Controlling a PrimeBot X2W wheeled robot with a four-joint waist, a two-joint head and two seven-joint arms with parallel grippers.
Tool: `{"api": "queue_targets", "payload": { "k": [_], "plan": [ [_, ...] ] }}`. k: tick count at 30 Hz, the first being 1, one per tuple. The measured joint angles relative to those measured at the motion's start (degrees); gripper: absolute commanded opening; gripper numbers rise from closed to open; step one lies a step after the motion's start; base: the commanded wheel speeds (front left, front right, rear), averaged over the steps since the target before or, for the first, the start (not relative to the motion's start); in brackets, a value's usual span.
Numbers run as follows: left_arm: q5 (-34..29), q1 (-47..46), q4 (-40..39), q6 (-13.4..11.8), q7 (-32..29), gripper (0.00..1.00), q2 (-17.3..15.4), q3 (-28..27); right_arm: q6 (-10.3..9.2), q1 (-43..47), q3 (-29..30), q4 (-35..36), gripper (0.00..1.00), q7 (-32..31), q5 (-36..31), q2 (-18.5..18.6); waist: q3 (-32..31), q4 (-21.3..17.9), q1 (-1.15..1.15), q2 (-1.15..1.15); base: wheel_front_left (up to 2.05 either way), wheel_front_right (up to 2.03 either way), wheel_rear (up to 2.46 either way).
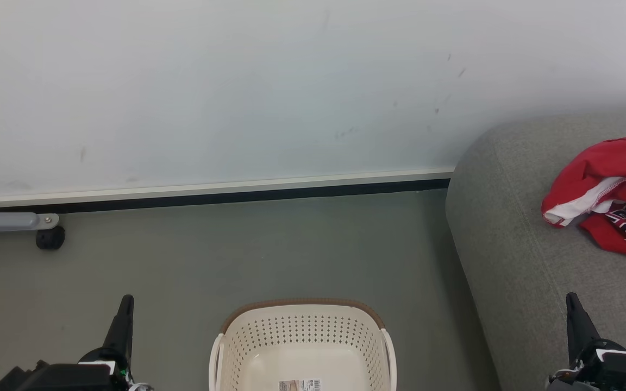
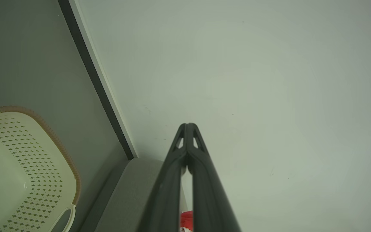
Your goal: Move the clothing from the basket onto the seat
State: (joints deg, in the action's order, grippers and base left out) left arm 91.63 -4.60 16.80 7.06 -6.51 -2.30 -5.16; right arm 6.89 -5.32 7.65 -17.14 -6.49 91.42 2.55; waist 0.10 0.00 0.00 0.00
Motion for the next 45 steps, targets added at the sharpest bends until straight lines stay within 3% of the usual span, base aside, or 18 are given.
{"api": "queue_targets", "payload": {
  "k": [45],
  "plan": [
    [0.1, 0.0, 0.2, 0.0, 0.0, 0.00, 0.0, 0.0, 0.00, 0.0, 0.0, 0.0, 0.00, 0.0, 0.0, 0.0, 0.0, 0.0, 0.00, 0.00, 0.00, 0.00, 0.00]
  ]
}}
